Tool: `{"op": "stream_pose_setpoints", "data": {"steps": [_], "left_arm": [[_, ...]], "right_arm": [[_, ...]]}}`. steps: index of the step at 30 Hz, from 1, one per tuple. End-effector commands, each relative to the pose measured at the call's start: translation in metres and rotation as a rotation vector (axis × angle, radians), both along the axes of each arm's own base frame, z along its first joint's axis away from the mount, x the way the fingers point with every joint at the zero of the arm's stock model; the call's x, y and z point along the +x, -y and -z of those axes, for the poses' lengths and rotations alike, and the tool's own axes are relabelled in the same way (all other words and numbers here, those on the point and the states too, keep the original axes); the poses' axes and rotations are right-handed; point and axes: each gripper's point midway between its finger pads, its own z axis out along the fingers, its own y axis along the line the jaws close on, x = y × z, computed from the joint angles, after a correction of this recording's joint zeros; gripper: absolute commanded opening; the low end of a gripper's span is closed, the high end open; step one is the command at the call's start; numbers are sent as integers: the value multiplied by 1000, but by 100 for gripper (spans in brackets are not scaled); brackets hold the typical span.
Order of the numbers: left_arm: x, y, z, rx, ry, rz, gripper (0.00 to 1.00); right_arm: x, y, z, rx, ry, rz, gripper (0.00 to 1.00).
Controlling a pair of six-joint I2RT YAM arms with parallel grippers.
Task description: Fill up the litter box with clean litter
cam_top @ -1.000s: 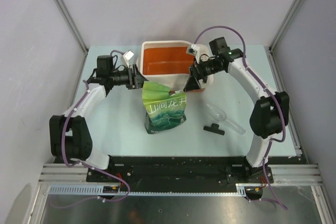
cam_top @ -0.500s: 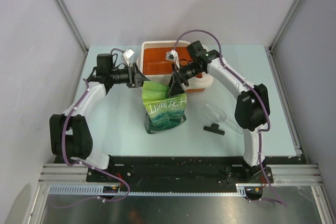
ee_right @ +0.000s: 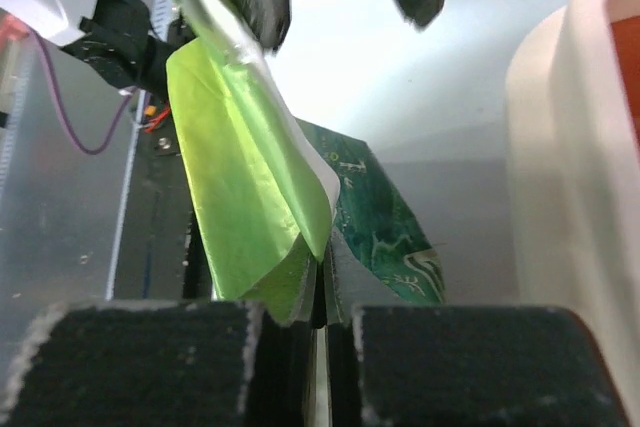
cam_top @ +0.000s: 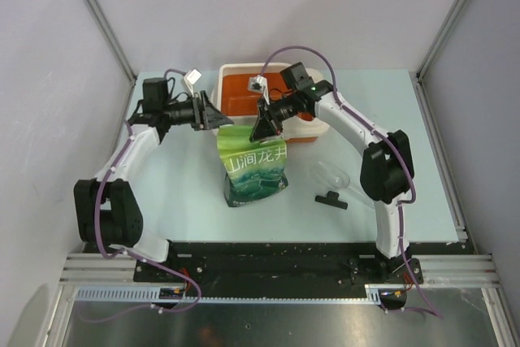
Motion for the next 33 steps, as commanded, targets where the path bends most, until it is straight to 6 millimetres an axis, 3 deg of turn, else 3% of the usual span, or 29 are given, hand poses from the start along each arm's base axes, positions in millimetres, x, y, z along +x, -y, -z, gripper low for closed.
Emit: {"op": "stream_pose_setpoints", "data": {"steps": [1, 3, 6, 9, 13, 17, 23, 29, 32, 33], "left_arm": [[11, -31, -75, 27, 297, -70, 68], [2, -38, -103, 76, 465, -61, 71], [-24, -35, -134, 125, 663, -13, 75], [-49, -21, -149, 163, 808, 50, 79], [-72, -4, -151, 175, 892, 124, 83], [-75, 4, -137, 210, 903, 153, 84], [-76, 9, -106, 266, 922, 203, 84], [-86, 38, -62, 329, 952, 329, 81], [-73, 38, -48, 437, 972, 306, 66], [-69, 36, -46, 462, 972, 291, 51]], "right_arm": [[2, 2, -80, 83, 318, 40, 0], [-2, 4, -91, 76, 402, 26, 0], [-23, 3, -105, 54, 479, -20, 0], [-43, 3, -106, 21, 521, -58, 0], [-43, 2, -108, -15, 542, -17, 0], [-43, -1, -124, 0, 563, -1, 0], [-52, -4, -125, -2, 552, -2, 0], [-50, -4, -127, -9, 552, 32, 0], [-51, -2, -125, -18, 550, 30, 0], [-52, -1, -124, -24, 553, 27, 0]]}}
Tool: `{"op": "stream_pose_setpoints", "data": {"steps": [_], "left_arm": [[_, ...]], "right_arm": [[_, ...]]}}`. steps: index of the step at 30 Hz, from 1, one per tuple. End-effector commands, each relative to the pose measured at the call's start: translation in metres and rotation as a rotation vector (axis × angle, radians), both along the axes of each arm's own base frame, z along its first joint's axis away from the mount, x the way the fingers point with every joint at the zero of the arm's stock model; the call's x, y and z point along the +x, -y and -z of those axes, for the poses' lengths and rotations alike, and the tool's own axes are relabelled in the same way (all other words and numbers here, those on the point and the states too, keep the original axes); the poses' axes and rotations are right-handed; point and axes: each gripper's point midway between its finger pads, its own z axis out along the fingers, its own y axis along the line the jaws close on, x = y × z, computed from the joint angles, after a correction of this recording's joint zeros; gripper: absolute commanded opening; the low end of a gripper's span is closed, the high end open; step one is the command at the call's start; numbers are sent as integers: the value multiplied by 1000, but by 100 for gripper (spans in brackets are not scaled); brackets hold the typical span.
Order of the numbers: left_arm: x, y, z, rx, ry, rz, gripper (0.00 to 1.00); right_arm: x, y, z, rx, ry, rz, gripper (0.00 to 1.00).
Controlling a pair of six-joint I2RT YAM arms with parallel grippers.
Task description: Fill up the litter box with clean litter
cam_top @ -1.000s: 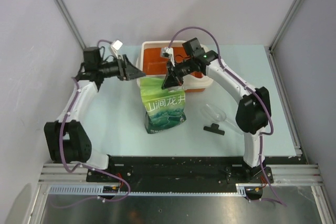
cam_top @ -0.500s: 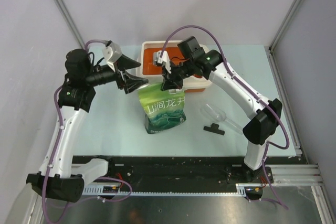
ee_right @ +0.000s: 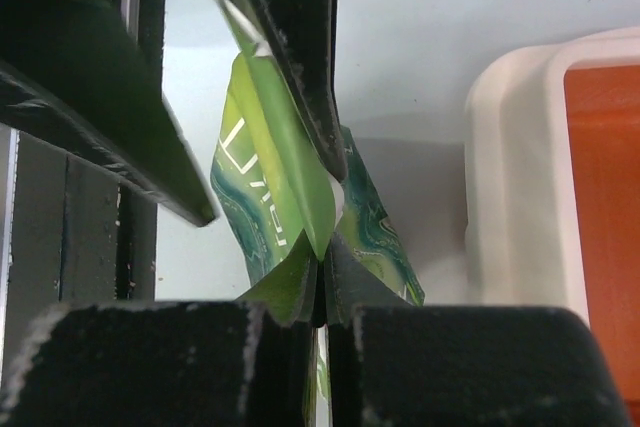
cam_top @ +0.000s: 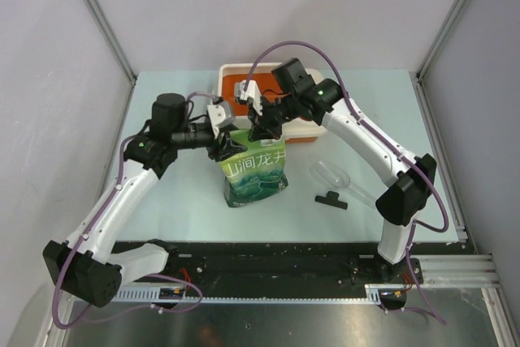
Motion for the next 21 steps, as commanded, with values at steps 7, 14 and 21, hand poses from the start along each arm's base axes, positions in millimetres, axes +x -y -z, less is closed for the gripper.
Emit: {"op": "stream_pose_setpoints", "data": {"steps": [7, 14, 21], "left_arm": [[12, -12, 5, 153, 197, -21, 0], [2, -14, -14, 114, 224, -31, 0], [0, -13, -28, 89, 246, -36, 0]], "right_arm": [[22, 26, -60, 115, -18, 216, 61], [61, 49, -66, 77, -174, 538, 86], [40, 54, -1, -134, -215, 540, 87]]}}
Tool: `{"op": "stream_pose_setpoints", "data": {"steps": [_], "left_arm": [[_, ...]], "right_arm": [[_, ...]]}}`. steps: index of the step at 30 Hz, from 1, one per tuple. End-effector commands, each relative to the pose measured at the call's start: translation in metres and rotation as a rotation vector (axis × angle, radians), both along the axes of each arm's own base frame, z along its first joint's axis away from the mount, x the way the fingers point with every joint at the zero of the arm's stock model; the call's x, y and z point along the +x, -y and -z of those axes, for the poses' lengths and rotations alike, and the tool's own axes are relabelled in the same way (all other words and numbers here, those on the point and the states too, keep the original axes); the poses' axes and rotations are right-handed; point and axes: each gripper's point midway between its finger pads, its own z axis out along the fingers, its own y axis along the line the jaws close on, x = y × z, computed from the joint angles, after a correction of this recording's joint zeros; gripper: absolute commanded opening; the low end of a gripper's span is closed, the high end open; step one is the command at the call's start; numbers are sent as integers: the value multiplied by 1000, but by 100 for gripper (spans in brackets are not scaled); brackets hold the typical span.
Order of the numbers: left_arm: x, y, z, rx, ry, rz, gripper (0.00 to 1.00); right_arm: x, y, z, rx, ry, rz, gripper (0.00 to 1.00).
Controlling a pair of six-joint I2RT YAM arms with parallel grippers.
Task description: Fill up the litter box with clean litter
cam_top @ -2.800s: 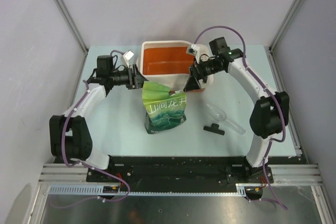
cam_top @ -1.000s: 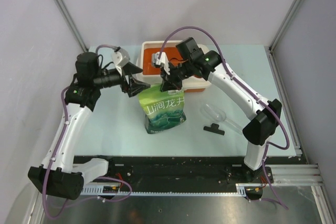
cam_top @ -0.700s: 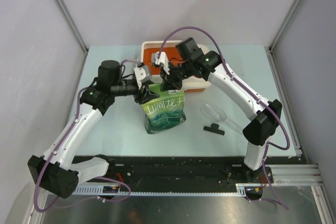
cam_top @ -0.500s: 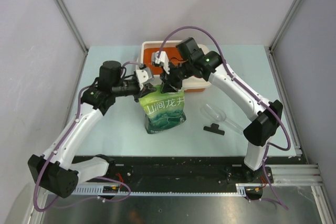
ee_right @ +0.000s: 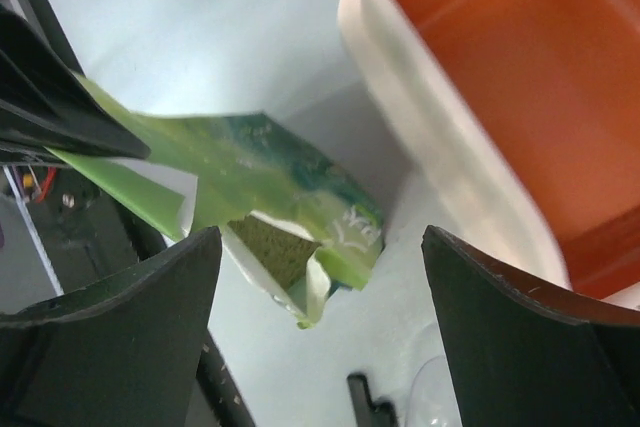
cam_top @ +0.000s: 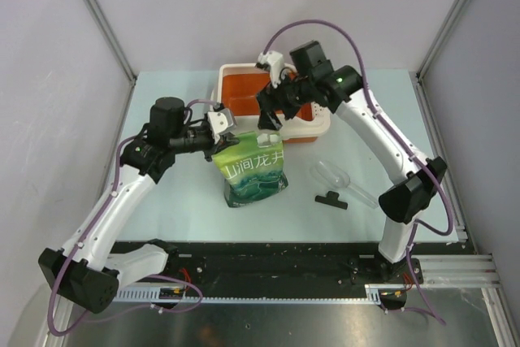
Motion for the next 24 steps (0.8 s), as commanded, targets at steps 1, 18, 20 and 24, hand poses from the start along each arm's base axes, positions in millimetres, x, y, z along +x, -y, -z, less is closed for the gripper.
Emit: {"op": "stream_pose_setpoints", "data": {"steps": [1, 18, 20, 24], "left_arm": [[-4, 0, -36, -31, 130, 22, 0], [-6, 4, -52, -65, 180, 30, 0], [-5, 4, -54, -68, 188, 22, 0], [-2, 3, -60, -67, 223, 18, 0]], "right_arm": [[-19, 5, 39, -122, -99, 29, 87], [-13, 20, 103, -275, -255, 191, 87], [-15, 20, 103, -280, -271, 220, 87], [-13, 36, 105, -386, -181, 294, 84]]}}
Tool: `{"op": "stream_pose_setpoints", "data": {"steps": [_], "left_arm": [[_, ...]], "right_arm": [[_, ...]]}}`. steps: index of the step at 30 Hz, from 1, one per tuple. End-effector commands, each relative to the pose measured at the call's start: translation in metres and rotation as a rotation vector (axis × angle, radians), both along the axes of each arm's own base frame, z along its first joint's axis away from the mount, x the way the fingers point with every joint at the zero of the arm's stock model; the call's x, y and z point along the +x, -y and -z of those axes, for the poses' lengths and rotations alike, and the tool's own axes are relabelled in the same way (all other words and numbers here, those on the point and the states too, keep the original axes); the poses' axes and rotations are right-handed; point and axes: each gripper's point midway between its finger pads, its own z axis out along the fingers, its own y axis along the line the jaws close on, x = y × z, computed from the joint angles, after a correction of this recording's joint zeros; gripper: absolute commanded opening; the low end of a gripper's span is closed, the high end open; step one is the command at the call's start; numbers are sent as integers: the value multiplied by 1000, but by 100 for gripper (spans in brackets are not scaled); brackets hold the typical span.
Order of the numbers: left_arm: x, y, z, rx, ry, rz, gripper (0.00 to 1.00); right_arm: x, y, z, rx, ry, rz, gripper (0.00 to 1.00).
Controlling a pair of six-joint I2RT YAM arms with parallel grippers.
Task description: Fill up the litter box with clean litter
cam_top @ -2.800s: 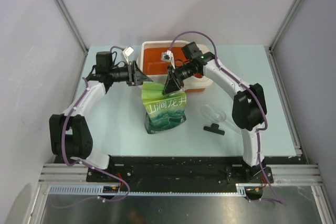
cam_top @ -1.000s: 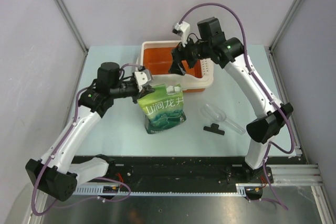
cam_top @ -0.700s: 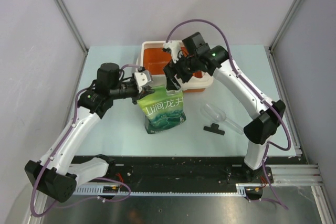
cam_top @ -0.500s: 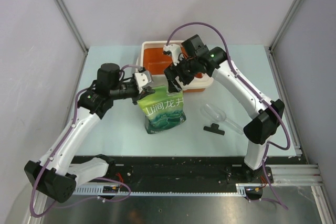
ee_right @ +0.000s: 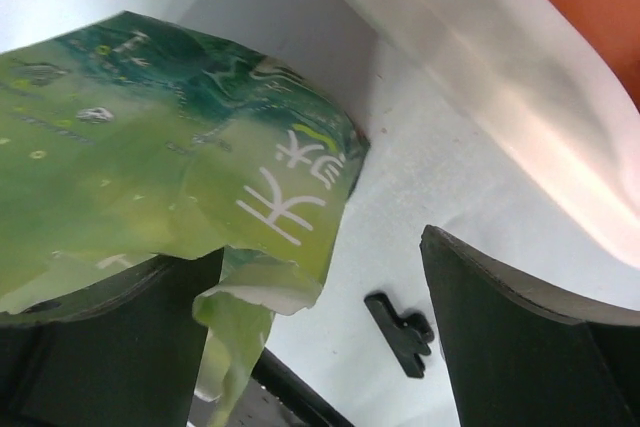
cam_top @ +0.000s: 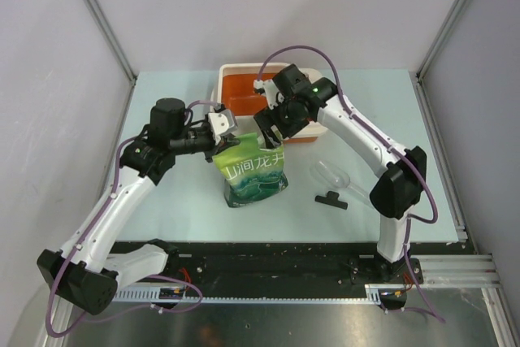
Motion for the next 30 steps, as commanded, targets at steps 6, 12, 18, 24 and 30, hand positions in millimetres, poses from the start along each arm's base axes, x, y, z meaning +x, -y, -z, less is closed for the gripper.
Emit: {"op": "stream_pose_setpoints", "data": {"steps": [6, 12, 18, 24, 30], "left_arm": [[8, 0, -60, -56, 247, 0, 0], [16, 2, -67, -64, 268, -2, 0], [30, 4, -76, -38, 365, 6, 0], [66, -8, -113, -26, 534, -44, 0], [72, 5, -122, -51, 554, 45, 0]], "right_arm": [[6, 65, -10, -171, 70, 191, 84], [-27, 30, -22, -99, 27, 38, 35], [-12, 12, -35, -71, 67, 50, 0], [38, 39, -55, -70, 165, 188, 0], [58, 61, -50, -103, 171, 252, 0]]}}
